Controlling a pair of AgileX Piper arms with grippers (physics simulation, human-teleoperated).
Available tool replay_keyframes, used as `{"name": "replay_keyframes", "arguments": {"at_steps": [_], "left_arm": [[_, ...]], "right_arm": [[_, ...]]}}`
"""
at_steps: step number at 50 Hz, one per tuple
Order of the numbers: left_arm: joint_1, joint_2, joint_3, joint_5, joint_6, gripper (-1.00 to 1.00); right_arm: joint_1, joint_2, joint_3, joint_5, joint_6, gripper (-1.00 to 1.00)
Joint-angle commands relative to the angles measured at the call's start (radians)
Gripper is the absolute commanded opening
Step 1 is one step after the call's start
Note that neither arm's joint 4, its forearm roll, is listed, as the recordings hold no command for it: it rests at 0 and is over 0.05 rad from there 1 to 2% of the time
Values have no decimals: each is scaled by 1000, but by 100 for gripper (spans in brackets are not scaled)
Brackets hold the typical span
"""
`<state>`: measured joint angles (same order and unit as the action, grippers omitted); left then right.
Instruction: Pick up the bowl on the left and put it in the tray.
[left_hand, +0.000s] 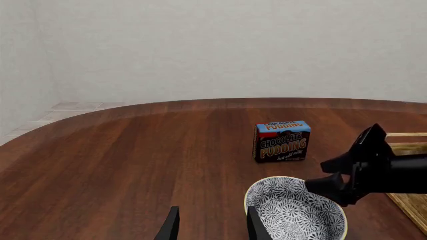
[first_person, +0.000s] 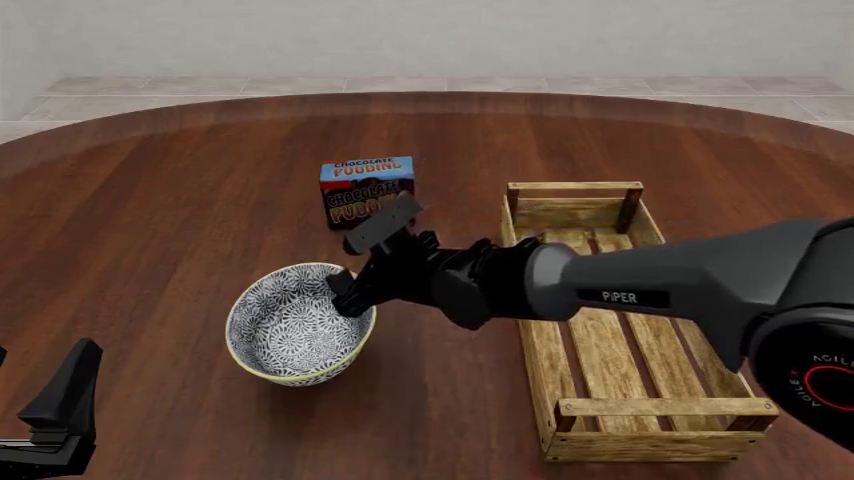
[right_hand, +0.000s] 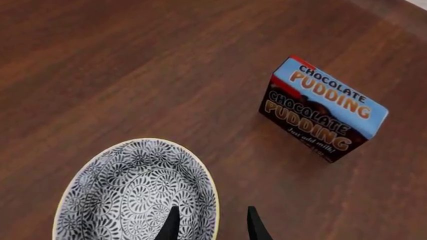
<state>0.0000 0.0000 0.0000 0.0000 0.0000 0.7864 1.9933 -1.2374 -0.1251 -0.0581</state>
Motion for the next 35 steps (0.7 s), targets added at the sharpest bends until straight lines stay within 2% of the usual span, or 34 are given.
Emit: {"name": "replay_keyframes", "arguments": {"at_steps": [1,35], "left_arm": [[0,0,0,0,0,100],[0,0,0,0,0,100]], "right_arm": [[-1,11,-4,-3,1,100],[1,20,2,-13,5,100]]}}
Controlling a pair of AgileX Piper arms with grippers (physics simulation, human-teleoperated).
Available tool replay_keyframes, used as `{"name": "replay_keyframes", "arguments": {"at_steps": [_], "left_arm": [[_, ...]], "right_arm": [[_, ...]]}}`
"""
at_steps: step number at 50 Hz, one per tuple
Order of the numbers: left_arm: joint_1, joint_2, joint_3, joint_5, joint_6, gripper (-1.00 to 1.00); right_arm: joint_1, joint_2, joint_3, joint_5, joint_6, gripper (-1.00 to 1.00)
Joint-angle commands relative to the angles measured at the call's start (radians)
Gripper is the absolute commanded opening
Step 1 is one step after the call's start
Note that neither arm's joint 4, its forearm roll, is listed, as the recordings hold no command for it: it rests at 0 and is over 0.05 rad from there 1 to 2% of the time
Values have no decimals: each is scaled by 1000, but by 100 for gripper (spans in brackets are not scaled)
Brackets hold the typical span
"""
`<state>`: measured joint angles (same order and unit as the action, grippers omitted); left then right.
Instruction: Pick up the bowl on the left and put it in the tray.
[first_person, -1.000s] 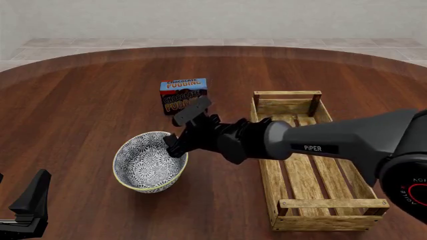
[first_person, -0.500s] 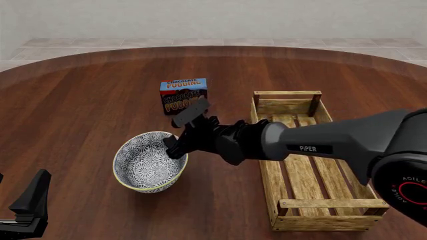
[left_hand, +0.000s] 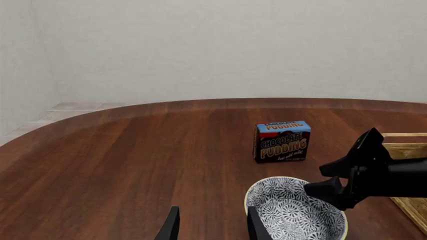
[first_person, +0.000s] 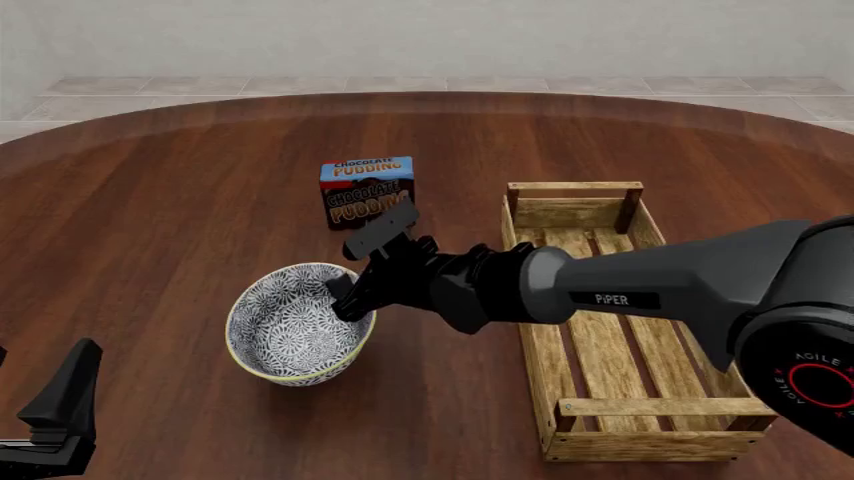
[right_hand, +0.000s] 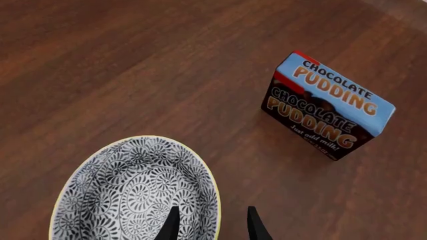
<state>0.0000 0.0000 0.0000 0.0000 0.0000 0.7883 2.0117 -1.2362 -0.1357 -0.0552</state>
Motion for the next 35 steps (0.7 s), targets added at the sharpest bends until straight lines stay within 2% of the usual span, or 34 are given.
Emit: {"name": "replay_keyframes", "arguments": {"at_steps": [1,35], "left_arm": [[0,0,0,0,0,100],[0,0,0,0,0,100]], "right_arm": [[-1,4,-1,-2,1,100],[6,30,-18,-2,3,100]]}}
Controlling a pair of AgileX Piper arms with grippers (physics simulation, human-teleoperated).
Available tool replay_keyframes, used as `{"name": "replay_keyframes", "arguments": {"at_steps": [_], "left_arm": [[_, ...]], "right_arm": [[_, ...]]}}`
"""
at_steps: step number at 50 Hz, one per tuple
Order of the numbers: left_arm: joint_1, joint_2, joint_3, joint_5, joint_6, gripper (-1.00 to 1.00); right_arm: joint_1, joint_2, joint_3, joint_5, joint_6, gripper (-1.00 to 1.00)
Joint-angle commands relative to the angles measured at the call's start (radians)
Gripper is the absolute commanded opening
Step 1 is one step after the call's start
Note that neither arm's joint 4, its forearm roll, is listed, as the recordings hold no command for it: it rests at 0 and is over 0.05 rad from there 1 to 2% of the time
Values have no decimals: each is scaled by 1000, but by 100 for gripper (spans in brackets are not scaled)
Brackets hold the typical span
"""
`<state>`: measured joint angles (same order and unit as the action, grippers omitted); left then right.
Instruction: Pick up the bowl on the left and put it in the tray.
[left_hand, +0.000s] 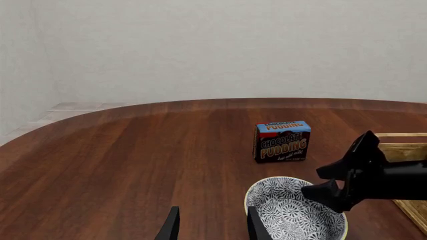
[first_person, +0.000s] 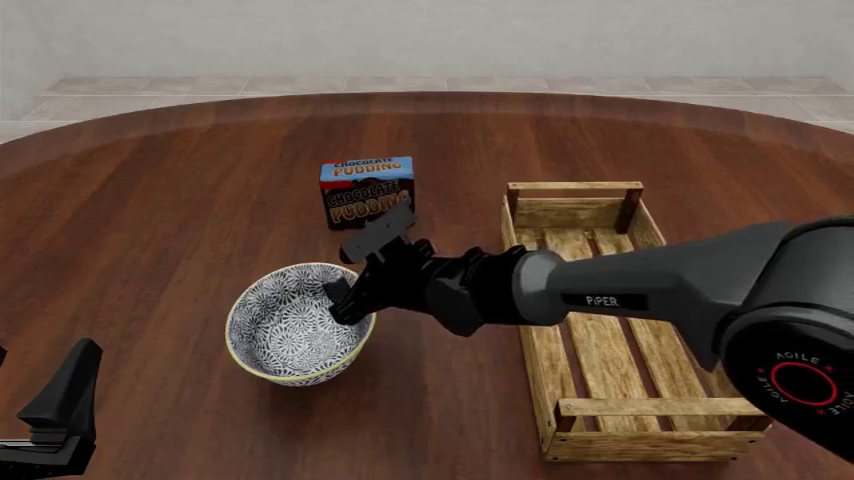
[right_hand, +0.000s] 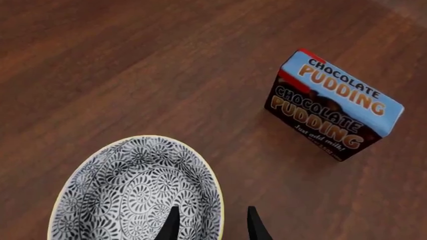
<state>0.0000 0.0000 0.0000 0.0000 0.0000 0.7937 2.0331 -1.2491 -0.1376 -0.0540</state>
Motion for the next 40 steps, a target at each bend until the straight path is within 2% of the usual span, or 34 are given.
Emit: {"name": "replay_keyframes", "arguments": {"at_steps": [1,40], "left_arm": [[0,0,0,0,0,100],[0,0,0,0,0,100]], "right_arm": [[1,10,-6,0,1,100],[-3,36,-3,-21,16,100]]}}
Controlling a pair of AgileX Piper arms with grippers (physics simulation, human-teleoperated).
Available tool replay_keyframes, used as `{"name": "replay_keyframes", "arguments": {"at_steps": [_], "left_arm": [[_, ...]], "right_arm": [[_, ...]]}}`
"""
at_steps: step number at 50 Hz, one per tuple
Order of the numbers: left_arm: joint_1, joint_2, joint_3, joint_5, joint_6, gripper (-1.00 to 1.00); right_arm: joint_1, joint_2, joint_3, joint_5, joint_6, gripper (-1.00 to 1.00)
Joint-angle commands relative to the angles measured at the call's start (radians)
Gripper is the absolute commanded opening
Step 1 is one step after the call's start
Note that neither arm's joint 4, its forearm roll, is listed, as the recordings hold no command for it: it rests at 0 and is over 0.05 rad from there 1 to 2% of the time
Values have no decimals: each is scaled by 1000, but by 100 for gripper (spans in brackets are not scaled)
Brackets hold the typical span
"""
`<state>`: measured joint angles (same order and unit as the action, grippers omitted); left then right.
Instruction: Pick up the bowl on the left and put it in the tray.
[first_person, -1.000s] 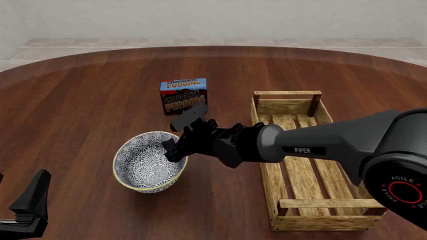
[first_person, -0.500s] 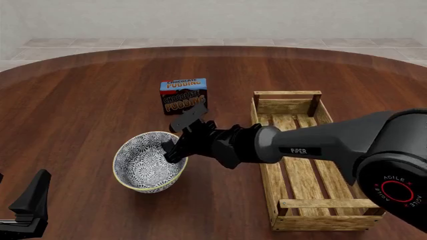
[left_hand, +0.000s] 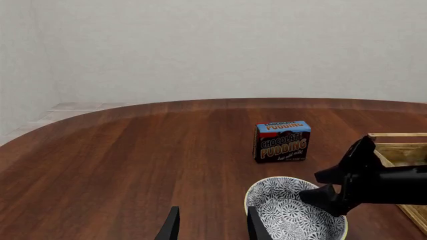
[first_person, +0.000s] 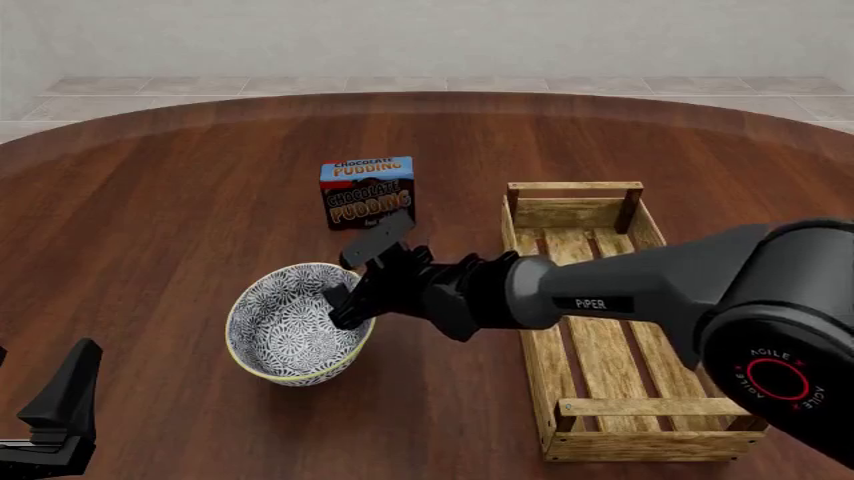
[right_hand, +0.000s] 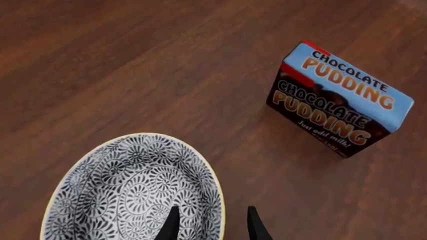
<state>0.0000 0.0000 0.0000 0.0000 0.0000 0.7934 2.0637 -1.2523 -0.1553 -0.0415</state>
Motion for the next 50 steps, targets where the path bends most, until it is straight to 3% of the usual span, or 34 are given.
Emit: {"name": "replay_keyframes", "arguments": {"at_steps": [1,7,8,26,50], "left_arm": [[0,0,0,0,0,100],[0,0,0,0,0,100],[0,0,0,0,0,100],[0,0,0,0,0,100],[0,0,0,0,0,100]], "right_arm": [[-2,8,-1,-4,8,100],[3,11,4,-12,14,100],[-2,14,1,-11,13,-100],[28,-22,47,-33,35,-100],[86,-79,137,-99,109,-100]]}}
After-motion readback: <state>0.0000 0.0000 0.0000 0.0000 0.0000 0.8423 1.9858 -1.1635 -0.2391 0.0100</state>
